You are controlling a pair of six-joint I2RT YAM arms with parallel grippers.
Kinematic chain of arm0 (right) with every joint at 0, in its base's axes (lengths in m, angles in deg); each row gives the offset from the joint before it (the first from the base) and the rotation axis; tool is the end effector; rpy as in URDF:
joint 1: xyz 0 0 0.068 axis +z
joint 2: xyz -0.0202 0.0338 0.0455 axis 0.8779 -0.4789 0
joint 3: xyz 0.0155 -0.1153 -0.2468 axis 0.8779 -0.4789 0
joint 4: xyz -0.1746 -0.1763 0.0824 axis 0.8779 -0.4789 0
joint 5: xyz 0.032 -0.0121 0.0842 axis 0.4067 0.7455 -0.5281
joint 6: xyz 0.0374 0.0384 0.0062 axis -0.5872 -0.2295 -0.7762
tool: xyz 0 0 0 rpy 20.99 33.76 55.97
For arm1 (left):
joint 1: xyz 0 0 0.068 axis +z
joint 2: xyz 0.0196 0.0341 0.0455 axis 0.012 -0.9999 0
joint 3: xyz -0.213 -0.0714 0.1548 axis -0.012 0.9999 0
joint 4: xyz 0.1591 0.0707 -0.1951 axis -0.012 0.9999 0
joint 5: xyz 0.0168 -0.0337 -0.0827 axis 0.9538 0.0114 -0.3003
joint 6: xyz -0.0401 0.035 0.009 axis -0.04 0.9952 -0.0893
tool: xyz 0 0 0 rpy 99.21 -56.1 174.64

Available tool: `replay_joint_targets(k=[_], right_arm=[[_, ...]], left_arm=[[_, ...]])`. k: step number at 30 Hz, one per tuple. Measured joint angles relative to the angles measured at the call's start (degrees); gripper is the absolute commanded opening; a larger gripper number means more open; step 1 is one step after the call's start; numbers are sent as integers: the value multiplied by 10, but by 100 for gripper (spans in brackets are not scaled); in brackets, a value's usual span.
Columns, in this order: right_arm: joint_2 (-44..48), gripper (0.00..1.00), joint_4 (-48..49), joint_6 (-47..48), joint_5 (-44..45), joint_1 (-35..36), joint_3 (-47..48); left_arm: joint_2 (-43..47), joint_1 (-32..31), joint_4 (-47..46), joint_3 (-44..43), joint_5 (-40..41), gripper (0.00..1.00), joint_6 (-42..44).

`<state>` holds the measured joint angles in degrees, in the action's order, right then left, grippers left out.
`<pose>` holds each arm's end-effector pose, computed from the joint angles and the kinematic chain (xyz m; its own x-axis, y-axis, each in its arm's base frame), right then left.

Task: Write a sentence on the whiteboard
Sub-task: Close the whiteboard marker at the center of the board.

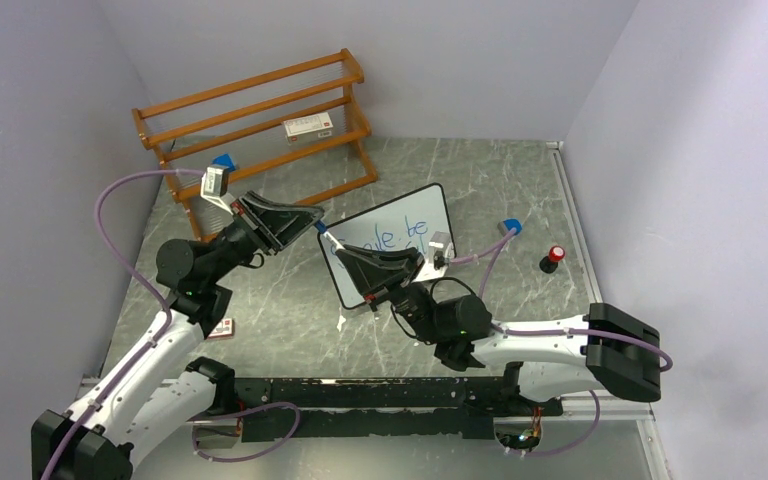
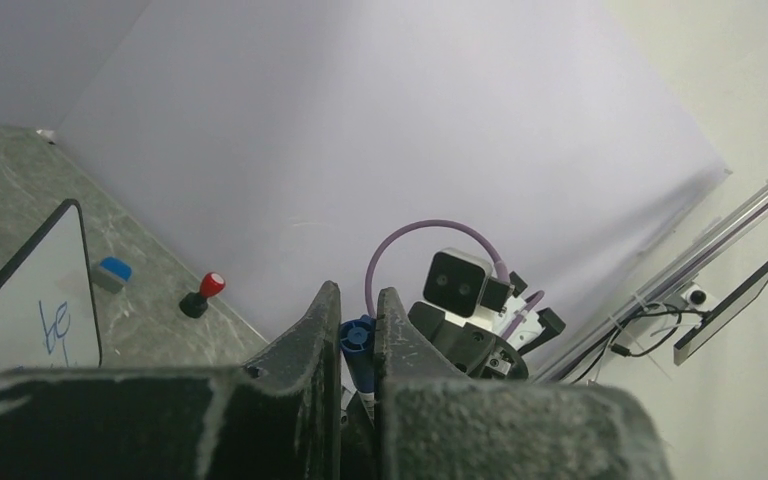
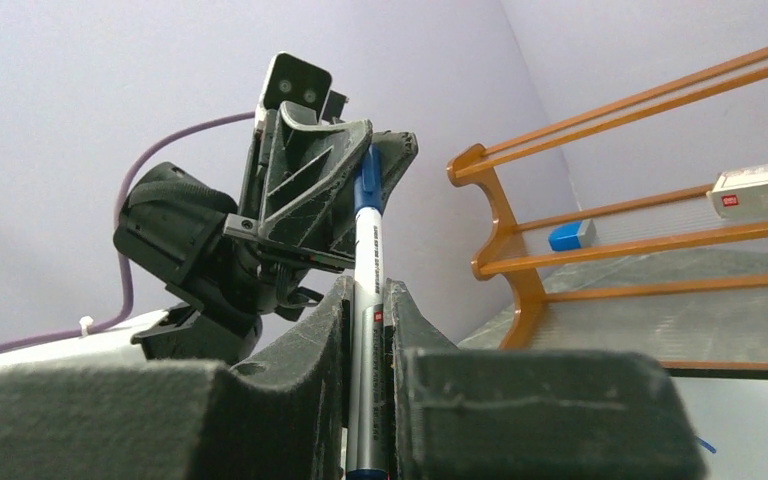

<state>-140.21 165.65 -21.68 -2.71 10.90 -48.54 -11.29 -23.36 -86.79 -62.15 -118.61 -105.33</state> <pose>0.0868 0.2295 0.3069 -0.0628 0.6866 -0.7243 -0.8143 0.3843 0.4350 0.1606 -0.0888 0.3600 -0.5162 -0.6080 -0.6032 0.7312 0.0539 -0.6801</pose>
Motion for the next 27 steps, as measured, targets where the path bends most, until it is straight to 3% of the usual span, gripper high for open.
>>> replay_joint_targets(k=[13, 22, 27], right_arm=[[2, 0, -14, -26, -8, -6, 2], [22, 0, -51, -54, -34, -21, 7], [48, 0, -111, -63, -51, -37, 5]], left_arm=[[24, -81, -58, 64, 155, 5, -9], [30, -149, -89, 83, 266, 5, 34], [50, -161, -40, 85, 299, 27, 63]])
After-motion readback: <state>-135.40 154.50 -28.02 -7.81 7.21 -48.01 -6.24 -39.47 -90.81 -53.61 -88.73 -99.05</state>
